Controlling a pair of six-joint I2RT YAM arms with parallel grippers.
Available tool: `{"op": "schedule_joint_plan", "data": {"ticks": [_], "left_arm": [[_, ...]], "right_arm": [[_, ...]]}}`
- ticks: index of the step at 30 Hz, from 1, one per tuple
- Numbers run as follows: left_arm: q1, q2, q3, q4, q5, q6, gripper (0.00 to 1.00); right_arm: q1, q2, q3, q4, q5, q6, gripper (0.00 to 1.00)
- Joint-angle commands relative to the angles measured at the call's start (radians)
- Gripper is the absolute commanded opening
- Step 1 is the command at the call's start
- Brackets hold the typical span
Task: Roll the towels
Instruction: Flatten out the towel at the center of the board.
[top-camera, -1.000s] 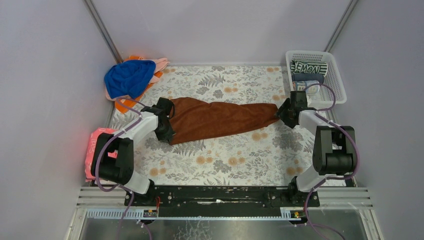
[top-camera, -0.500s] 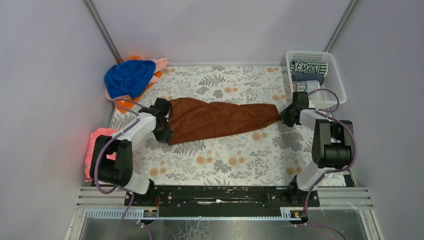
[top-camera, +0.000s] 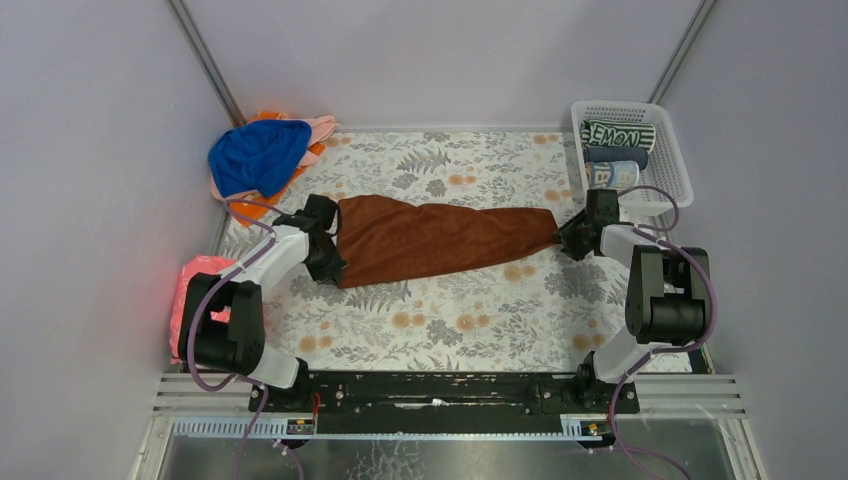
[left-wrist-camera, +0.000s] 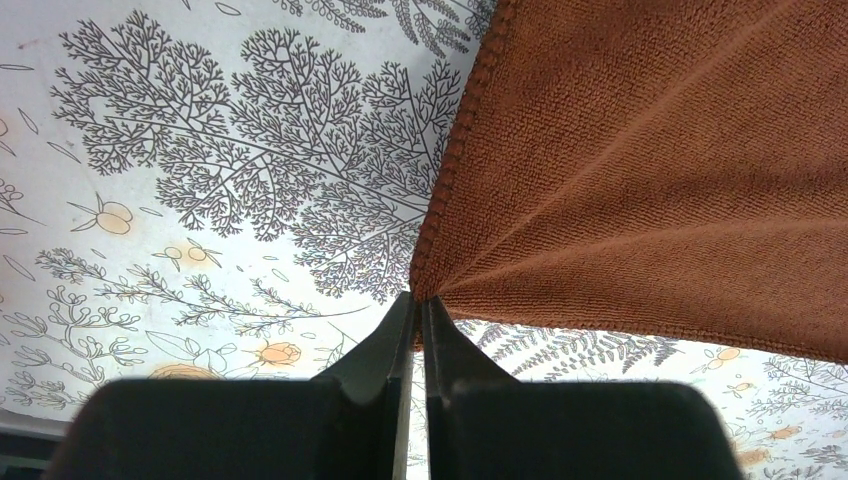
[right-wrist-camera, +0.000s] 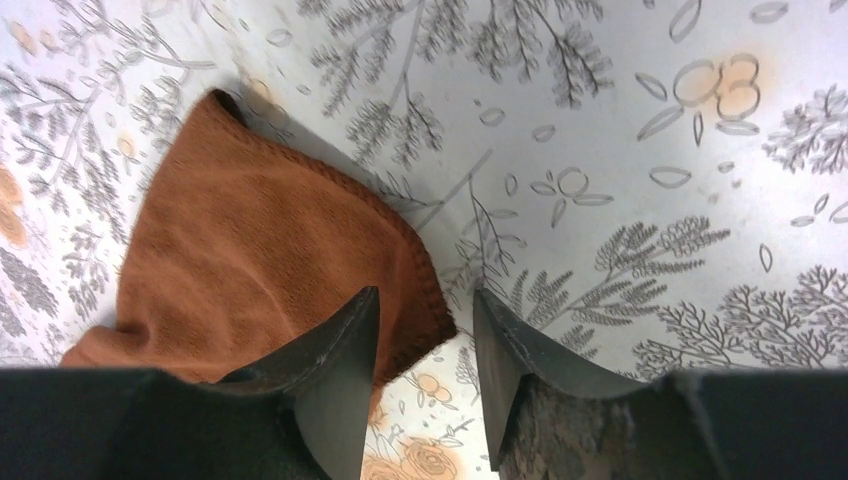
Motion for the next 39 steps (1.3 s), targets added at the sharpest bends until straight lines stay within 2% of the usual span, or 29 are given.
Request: {"op": "schedule_joint_plan", "data": {"ticks": [1, 12, 18, 23, 33, 39], "left_arm": [[0.007, -0.01, 0.007, 0.021, 0.008, 0.007, 0.0], [0.008, -0.017, 0.012, 0.026, 0.003, 0.006, 0.0], [0.024, -0.034, 0.047, 0.02, 0.004, 0.006, 0.0], [0.046, -0.046, 0.154, -0.018, 0.007, 0.014, 0.0], [0.14, -0.155, 0.475, -0.169, 0.006, 0.041, 0.0], [0.143, -0.342, 0.569, -0.265, 0.012, 0.029, 0.0]], "right_arm": [[-0.004, -0.037, -0.036, 0.0, -0.045, 0.048, 0.47], [-0.004, -0.061, -0.043, 0.012, 0.028, 0.093, 0.43], [-0.004, -0.098, -0.01, 0.008, 0.051, 0.074, 0.2], [-0.004, -0.177, 0.057, -0.043, 0.07, 0.027, 0.0], [-0.005, -0.469, 0.229, -0.233, 0.134, -0.146, 0.0], [-0.004, -0.679, 0.306, -0.355, 0.119, -0.24, 0.01]]}}
